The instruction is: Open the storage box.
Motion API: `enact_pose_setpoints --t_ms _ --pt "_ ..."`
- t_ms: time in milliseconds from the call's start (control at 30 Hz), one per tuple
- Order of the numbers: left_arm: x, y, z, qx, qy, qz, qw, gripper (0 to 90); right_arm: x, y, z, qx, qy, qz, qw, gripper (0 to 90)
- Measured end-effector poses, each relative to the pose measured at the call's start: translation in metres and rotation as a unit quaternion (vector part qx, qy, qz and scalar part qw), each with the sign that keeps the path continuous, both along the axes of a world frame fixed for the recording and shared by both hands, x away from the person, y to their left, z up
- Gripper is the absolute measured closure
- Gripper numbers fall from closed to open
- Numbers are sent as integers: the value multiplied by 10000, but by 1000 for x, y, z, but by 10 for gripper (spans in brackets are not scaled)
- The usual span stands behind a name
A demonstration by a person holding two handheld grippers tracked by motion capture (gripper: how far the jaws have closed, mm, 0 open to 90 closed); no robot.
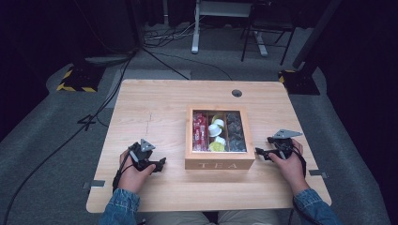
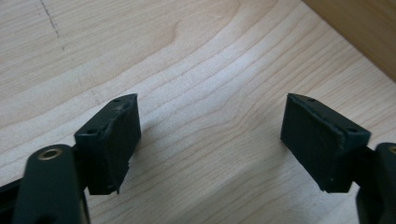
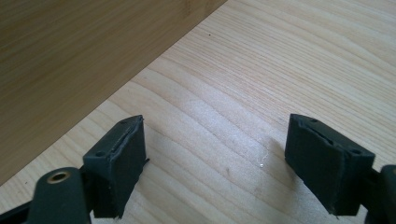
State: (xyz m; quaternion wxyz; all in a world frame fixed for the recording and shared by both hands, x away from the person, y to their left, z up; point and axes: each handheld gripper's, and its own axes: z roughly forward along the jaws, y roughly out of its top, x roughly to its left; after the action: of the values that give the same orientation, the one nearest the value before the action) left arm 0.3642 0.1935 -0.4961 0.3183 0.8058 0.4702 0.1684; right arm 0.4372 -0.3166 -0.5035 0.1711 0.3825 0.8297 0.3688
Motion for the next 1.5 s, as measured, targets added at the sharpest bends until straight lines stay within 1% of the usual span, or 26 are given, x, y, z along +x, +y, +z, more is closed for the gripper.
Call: enact_pose_setpoints --t_ms 33,67,100,167,200,267,367,467,600,700,733,767,833,867,900,933,967,1033,1067,1133,1267,1300,1333,1400,1433,1500 --pt "-1 -1 2 -17 -27 -2 10000 210 0 0 0 0 -2 0 10000 204" --pt "-1 -1 6 22 -64 -37 10000 210 0 0 0 2 -1 0 10000 204" --pt "-1 -1 6 22 -64 -37 10000 210 0 0 0 2 -1 0 10000 204" --pt "-4 -3 15 -13 -118 -68 9999 212 0 0 0 2 -2 0 10000 204" --pt "-4 -3 15 -13 -118 -68 9999 213 0 0 0 3 -2 -1 10000 204" --pt "-6 -5 23 7 -124 -128 9998 214 0 0 0 4 -1 0 10000 204" --pt "-8 -8 27 -4 -104 -157 9998 217 0 0 0 2 0 0 10000 204" --pt "-10 -10 33 20 -129 -200 9997 220 0 0 0 1 -1 0 10000 204" --pt "-12 -14 41 -49 -140 -272 9995 222 0 0 0 -3 -1 -4 10000 204" --pt "-15 -23 48 -57 -122 -387 9992 231 0 0 0 -4 -2 -3 10000 204" --pt "-15 -23 48 -57 -122 -387 9992 234 0 0 0 -5 -1 -3 10000 204" --pt "-17 -28 51 -65 -135 -495 9987 234 0 0 0 -5 -1 -3 10000 204" --pt "-21 -37 58 -177 -150 -683 9974 236 0 0 0 -4 -1 -3 10000 204" --pt "-22 -39 60 -162 -162 -758 9969 236 0 0 0 -5 -2 -3 10000 204" --pt "-24 -42 62 -201 -154 -768 9967 236 0 0 0 -5 -1 -3 10000 204" --pt "-25 -43 63 -189 -183 -821 9963 238 0 0 0 -5 -2 -3 10000 204" --pt "-26 -46 65 -249 -179 -842 9960 237 0 0 0 -5 -1 -2 10000 204" --pt "-28 -50 67 -291 -269 -1065 9935 235 0 0 0 -5 -2 -2 10000 204" --pt "-29 -52 67 -296 -333 -1215 9916 231 0 0 0 -4 -2 -3 10000 204" --pt "-31 -58 67 -300 -347 -1412 9889 230 0 0 0 3 -2 1 10000 204" --pt "-34 -69 63 -254 -358 -1569 9866 226 0 0 0 3 -1 0 10000 204" --pt "-34 -72 61 -262 -390 -1660 9850 227 0 0 0 3 0 0 10000 204" --pt "-35 -75 59 -264 -388 -1707 9842 227 0 0 0 -6 0 -2 10000 204" --pt "-35 -80 55 -222 -299 -1717 9844 239 0 0 0 2 -1 0 10000 204" --pt "-35 -80 55 -222 -299 -1717 9844 241 0 0 0 2 -1 0 10000 204" --pt "-35 -84 50 -202 -201 -1690 9852 243 0 0 0 1 -1 0 10000 204"
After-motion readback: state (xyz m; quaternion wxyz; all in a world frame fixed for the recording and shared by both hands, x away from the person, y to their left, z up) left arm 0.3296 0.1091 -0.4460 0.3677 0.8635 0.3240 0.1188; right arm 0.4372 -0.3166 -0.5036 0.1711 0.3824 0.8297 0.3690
